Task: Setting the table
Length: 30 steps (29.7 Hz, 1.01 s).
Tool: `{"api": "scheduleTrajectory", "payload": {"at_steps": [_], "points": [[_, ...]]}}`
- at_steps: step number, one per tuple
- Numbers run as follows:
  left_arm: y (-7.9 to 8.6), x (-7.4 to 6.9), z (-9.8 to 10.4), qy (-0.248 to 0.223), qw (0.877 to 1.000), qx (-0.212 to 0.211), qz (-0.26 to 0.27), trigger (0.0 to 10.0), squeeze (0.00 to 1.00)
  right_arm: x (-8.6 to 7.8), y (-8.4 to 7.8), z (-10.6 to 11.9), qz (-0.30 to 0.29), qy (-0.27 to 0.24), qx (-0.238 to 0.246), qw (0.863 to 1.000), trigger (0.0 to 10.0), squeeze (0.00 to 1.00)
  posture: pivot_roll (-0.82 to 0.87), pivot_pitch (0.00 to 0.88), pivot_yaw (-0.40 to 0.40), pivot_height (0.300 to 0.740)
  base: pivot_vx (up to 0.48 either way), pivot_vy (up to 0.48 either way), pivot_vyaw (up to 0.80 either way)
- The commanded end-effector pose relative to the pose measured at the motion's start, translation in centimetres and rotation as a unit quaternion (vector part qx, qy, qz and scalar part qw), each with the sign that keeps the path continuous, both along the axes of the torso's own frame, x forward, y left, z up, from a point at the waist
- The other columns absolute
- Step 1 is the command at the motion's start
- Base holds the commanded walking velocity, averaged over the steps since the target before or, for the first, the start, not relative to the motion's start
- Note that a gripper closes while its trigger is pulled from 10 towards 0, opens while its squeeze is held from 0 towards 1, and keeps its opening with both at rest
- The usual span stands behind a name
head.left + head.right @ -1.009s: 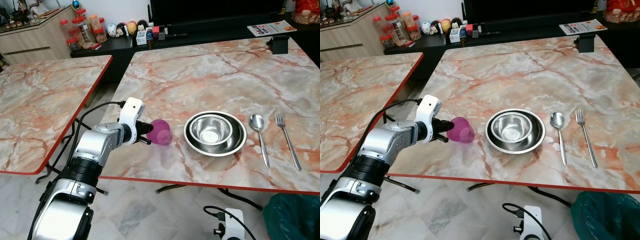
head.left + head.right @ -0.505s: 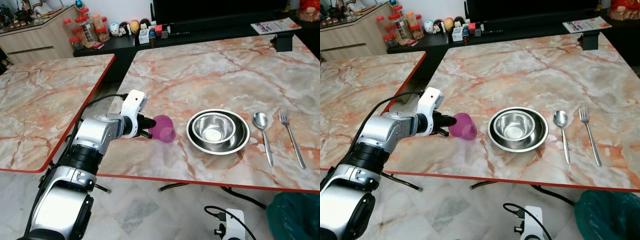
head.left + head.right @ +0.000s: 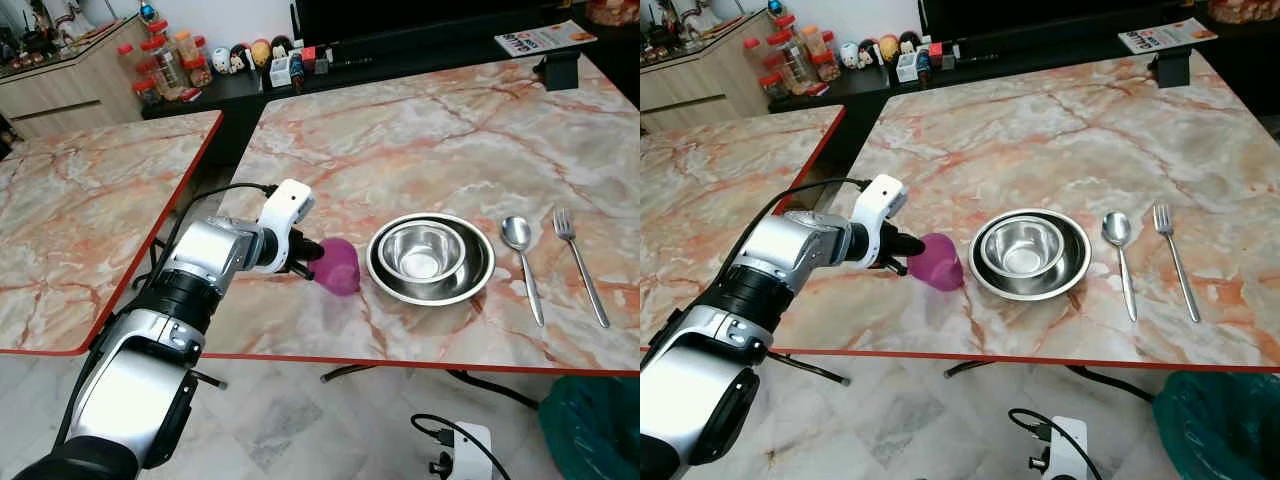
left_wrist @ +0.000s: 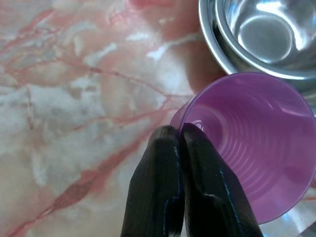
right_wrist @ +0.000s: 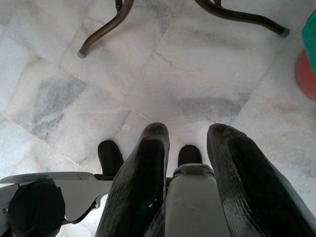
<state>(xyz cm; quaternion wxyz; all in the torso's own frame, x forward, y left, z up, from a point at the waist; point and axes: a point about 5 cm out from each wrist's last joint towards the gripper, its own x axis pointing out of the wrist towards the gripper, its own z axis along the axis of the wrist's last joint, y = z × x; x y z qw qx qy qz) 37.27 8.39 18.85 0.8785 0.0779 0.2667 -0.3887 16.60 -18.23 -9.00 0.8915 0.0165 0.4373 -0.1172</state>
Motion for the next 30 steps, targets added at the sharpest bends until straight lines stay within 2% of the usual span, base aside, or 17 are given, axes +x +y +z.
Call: {"api": "scheduleTrajectory", "payload": {"at_steps": [1,12,13,14,15,20,21,30], "points": [[0.9,0.4,0.3,0.003,1.000,0.023,0.010,10.0,0.00,-0.6,0.9,-0.3,-0.003,0.007,0.012,1.000,10.0,0.00,0.03,0.042,0.239,0.740,0.000,0.000,0.00],[0.4,0.6,0.1,0.011,0.999,0.034,-0.002,10.0,0.00,-1.3,0.8,-0.6,-0.013,0.013,0.014,1.000,10.0,0.00,0.02,0.056,0.249,0.740,0.000,0.000,0.00],[0.4,0.5,0.1,0.011,0.999,0.034,-0.004,10.0,0.76,-1.4,0.8,-0.6,-0.014,0.014,0.014,1.000,10.0,0.00,0.02,0.057,0.250,0.740,0.000,0.000,0.00],[0.4,0.5,0.1,0.011,0.999,0.034,-0.004,10.0,0.76,-1.4,0.8,-0.6,-0.014,0.014,0.014,1.000,10.0,0.00,0.02,0.057,0.250,0.740,0.000,0.000,0.00],[0.3,0.5,0.1,0.012,0.999,0.033,-0.004,10.0,1.00,-1.5,0.7,-0.6,-0.015,0.015,0.013,1.000,10.0,0.00,0.02,0.058,0.249,0.740,0.000,0.000,0.00],[0.3,0.7,0.2,0.012,0.999,0.033,-0.003,10.0,1.00,-1.5,0.6,-0.7,-0.016,0.016,0.012,1.000,10.0,0.00,0.02,0.058,0.248,0.740,0.000,0.000,0.00],[0.4,0.7,0.3,0.011,0.999,0.031,-0.002,10.0,0.00,-1.6,0.6,-0.7,-0.016,0.016,0.012,1.000,10.0,0.00,0.02,0.061,0.248,0.740,0.000,0.000,0.00],[0.5,1.1,1.7,-0.011,1.000,0.017,0.007,10.0,0.00,-1.3,0.7,-0.6,-0.015,0.013,0.014,1.000,10.0,0.00,0.02,0.059,0.246,0.740,0.000,0.000,0.00]]}}
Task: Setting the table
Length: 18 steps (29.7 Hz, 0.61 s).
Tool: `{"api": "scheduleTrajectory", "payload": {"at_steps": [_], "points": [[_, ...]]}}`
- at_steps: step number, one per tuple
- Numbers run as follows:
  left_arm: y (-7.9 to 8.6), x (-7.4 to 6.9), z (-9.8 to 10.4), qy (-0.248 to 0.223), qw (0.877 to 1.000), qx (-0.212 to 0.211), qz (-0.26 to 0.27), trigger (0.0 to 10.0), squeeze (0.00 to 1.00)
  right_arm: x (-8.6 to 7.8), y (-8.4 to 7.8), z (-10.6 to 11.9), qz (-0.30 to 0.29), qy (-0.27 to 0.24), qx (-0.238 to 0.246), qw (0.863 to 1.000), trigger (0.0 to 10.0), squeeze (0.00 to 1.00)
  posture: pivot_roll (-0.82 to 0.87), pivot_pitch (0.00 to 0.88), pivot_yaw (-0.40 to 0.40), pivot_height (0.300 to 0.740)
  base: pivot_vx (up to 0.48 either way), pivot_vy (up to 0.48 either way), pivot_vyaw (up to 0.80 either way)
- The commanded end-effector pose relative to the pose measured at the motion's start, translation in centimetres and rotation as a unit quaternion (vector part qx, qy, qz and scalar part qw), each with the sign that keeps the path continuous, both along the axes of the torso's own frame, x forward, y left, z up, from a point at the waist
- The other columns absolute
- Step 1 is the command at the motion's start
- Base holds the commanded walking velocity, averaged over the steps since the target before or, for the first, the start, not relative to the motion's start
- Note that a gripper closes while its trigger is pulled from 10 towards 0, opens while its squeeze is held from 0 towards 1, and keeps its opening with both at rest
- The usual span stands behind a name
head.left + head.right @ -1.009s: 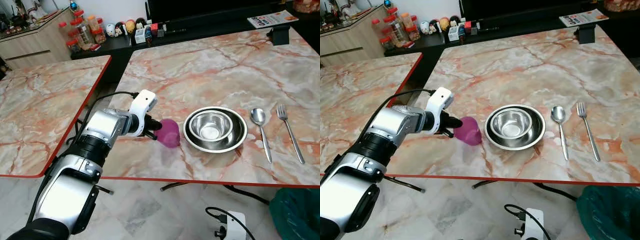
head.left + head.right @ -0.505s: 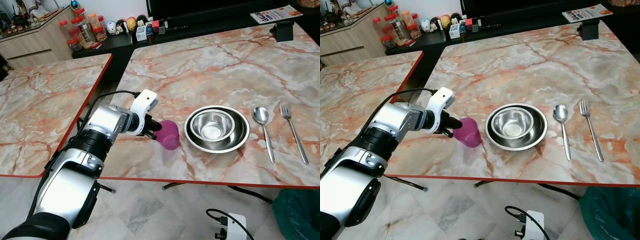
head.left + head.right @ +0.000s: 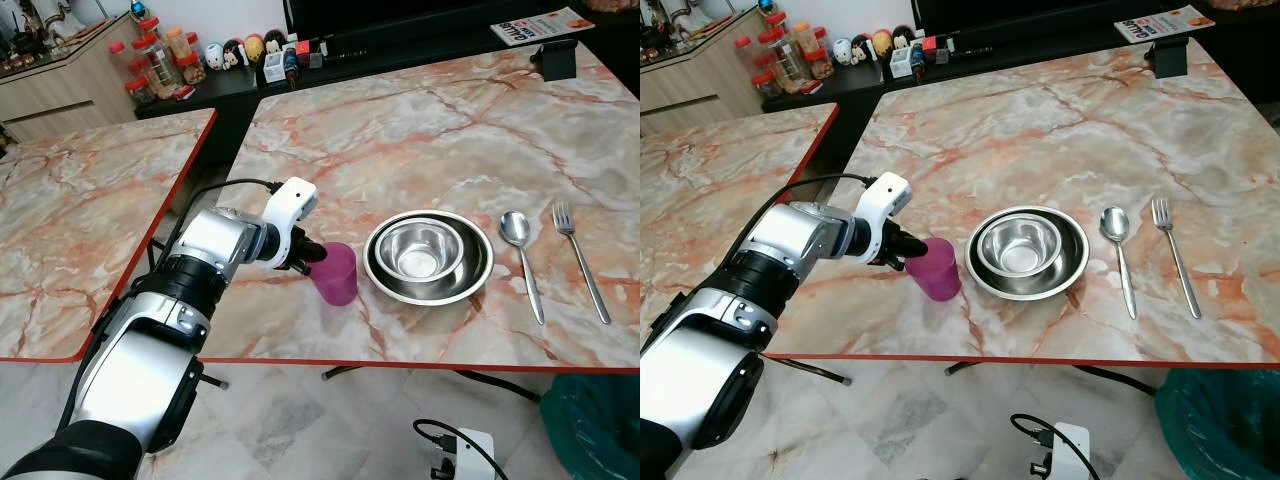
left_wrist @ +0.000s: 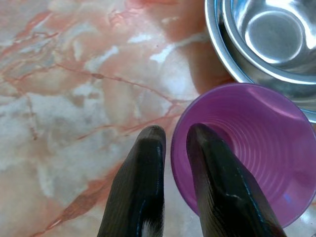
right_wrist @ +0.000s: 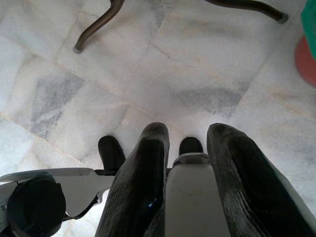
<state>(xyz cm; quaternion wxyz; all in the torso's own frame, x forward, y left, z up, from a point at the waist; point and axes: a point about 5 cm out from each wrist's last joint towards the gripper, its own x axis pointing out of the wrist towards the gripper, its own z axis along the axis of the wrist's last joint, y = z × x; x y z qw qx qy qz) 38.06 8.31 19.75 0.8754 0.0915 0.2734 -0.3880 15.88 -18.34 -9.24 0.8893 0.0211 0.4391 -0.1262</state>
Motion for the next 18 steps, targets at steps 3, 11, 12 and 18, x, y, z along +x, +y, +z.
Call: {"api": "scheduleTrajectory", "payload": {"at_steps": [3,11,12,18], "points": [[0.7,0.5,1.7,-0.024,1.000,-0.004,0.013,10.0,0.00,-0.6,0.8,-0.3,-0.005,0.010,0.014,1.000,10.0,0.00,0.02,0.059,0.244,0.740,0.000,0.000,0.00],[3.9,1.9,6.1,-0.098,0.987,-0.084,0.099,10.0,0.00,-0.4,0.8,-0.3,-0.006,0.008,0.014,1.000,10.0,0.00,0.01,0.040,0.239,0.740,0.000,0.000,0.00],[4.8,2.1,6.9,-0.121,0.979,-0.111,0.119,10.0,0.00,-0.3,0.8,-0.2,-0.006,0.007,0.014,1.000,10.0,0.00,0.02,0.039,0.236,0.740,0.000,0.000,0.00],[17.2,-0.3,9.7,-0.326,0.839,-0.218,0.379,10.0,0.00,0.1,0.3,-0.1,0.012,0.006,0.007,1.000,10.0,0.00,0.05,0.036,0.184,0.740,0.000,0.000,0.00]]}}
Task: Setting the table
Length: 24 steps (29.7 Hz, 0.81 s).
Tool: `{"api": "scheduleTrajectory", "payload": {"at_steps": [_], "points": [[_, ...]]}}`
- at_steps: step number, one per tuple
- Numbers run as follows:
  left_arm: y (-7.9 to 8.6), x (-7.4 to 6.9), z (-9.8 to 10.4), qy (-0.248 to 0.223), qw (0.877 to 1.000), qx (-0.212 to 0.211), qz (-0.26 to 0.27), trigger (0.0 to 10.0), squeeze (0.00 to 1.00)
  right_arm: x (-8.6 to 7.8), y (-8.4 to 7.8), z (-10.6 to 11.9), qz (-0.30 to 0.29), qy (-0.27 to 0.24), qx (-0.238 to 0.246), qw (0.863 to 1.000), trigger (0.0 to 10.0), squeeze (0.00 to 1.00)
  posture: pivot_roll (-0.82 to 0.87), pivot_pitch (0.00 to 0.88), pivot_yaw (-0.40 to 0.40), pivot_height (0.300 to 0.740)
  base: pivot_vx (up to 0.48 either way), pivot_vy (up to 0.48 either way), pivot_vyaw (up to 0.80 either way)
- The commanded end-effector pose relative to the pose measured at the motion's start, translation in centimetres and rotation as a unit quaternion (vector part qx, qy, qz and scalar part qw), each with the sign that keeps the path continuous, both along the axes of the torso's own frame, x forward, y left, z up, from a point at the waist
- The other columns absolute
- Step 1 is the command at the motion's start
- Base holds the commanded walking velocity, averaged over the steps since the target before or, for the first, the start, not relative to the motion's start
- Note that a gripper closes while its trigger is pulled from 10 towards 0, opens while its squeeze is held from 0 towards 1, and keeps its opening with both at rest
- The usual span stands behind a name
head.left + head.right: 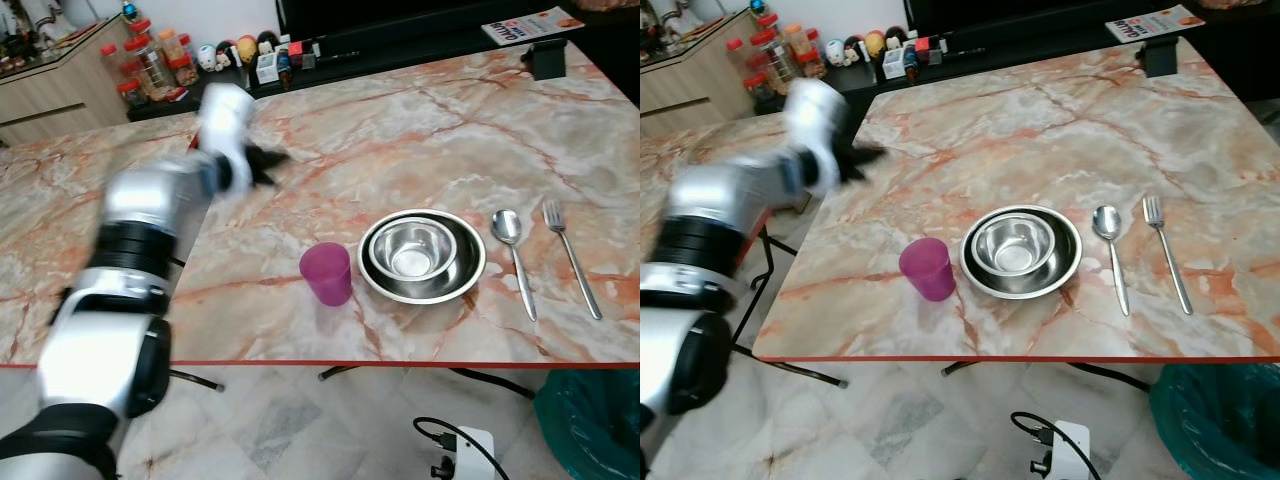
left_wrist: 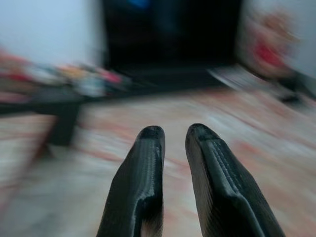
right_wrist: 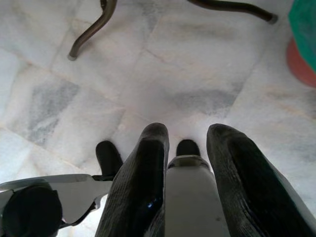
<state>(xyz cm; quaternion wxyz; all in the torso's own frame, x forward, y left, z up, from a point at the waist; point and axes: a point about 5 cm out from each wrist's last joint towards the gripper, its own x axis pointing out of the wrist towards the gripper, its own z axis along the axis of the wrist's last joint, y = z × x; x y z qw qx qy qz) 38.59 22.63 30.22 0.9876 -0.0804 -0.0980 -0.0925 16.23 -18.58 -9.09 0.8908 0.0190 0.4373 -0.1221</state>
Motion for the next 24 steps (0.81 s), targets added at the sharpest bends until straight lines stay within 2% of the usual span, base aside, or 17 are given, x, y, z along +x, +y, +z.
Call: {"api": "scheduleTrajectory", "payload": {"at_steps": [1,3,5,7,9,10,11,13,14,15,18,19,20,21,22,23,24], "points": [[3.5,-1.1,-1.0,-0.001,0.996,-0.023,0.083,10.0,0.00,-0.3,0.5,-0.2,0.009,0.008,0.007,1.000,10.0,0.00,0.05,0.036,0.184,0.740,0.000,0.000,0.00],[7.5,-3.9,-3.4,-0.004,0.981,0.016,0.195,10.0,0.00,0.0,0.3,-0.1,0.019,0.007,0.004,1.000,10.0,0.00,0.07,0.040,0.157,0.740,0.000,0.000,0.00],[9.5,-5.9,-4.9,0.003,0.965,0.046,0.258,10.0,0.00,0.2,0.2,0.0,0.026,0.007,0.002,1.000,10.0,0.00,0.09,0.040,0.146,0.740,0.000,0.000,0.00],[11.7,-8.6,-7.7,0.032,0.936,0.122,0.328,10.0,0.00,0.6,0.1,0.1,0.035,0.005,-0.001,0.999,10.0,0.00,0.10,0.040,0.134,0.740,0.000,0.000,0.00],[13.0,-10.2,-10.1,0.061,0.920,0.135,0.364,10.0,0.00,0.8,0.2,0.2,0.039,0.003,-0.001,0.999,10.0,0.00,0.10,0.034,0.126,0.740,0.000,0.000,0.00],[13.0,-10.2,-10.1,0.061,0.920,0.135,0.364,10.0,0.00,0.8,0.2,0.2,0.039,0.003,-0.001,0.999,10.0,0.00,0.10,0.034,0.126,0.740,0.000,0.000,0.00],[13.4,-10.9,-10.9,0.069,0.914,0.135,0.376,10.0,0.00,0.9,0.2,0.3,0.039,0.003,-0.001,0.999,10.0,0.00,0.10,0.031,0.124,0.740,0.000,0.000,0.00],[14.5,-12.8,-14.4,0.118,0.892,0.168,0.402,10.0,0.00,1.2,0.2,0.4,0.042,-0.001,-0.001,0.999,10.0,0.00,0.09,0.023,0.117,0.740,0.000,0.000,0.00],[14.9,-14.5,-17.6,0.165,0.874,0.193,0.415,10.0,0.00,1.4,0.0,0.5,0.044,-0.003,-0.002,0.999,10.0,0.00,0.09,0.018,0.105,0.740,0.000,0.000,0.00],[14.9,-14.9,-18.2,0.173,0.870,0.196,0.418,10.0,0.00,1.4,0.0,0.5,0.045,-0.003,-0.003,0.999,10.0,0.00,0.09,0.015,0.102,0.740,0.000,0.000,0.00],[14.5,-16.5,-21.8,0.220,0.863,0.187,0.415,10.0,0.00,1.6,-0.5,0.6,0.049,-0.003,-0.008,0.999,10.0,0.00,0.07,0.006,0.086,0.740,0.000,0.000,0.00],[13.9,-17.7,-24.4,0.262,0.855,0.179,0.411,10.0,0.00,1.7,-0.9,0.8,0.049,-0.005,-0.013,0.999,10.0,0.00,0.07,0.000,0.078,0.740,0.000,0.000,0.00],[13.5,-18.3,-25.8,0.285,0.847,0.181,0.410,10.0,0.00,1.8,-1.1,0.9,0.050,-0.006,-0.015,0.999,10.0,0.00,0.06,0.000,0.075,0.740,0.000,0.000,0.00],[13.5,-18.3,-25.8,0.285,0.847,0.181,0.410,10.0,0.00,1.8,-1.1,0.9,0.050,-0.006,-0.015,0.999,10.0,0.00,0.06,0.000,0.075,0.740,0.000,0.000,0.00],[12.7,-19.2,-28.0,0.325,0.838,0.178,0.400,10.0,0.00,1.9,-1.5,1.0,0.049,-0.007,-0.020,0.999,10.0,0.00,0.04,0.000,0.072,0.740,0.000,0.000,0.00],[12.1,-19.7,-29.4,0.353,0.833,0.176,0.387,10.0,0.00,2.0,-1.8,1.0,0.048,-0.008,-0.023,0.999,10.0,0.00,0.04,0.000,0.072,0.740,0.000,0.000,0.00],[11.2,-20.1,-30.8,0.380,0.833,0.169,0.364,10.0,0.00,2.1,-2.0,1.1,0.045,-0.010,-0.025,0.999,10.0,0.00,0.03,0.000,0.071,0.740,0.000,0.000,0.00]]}}
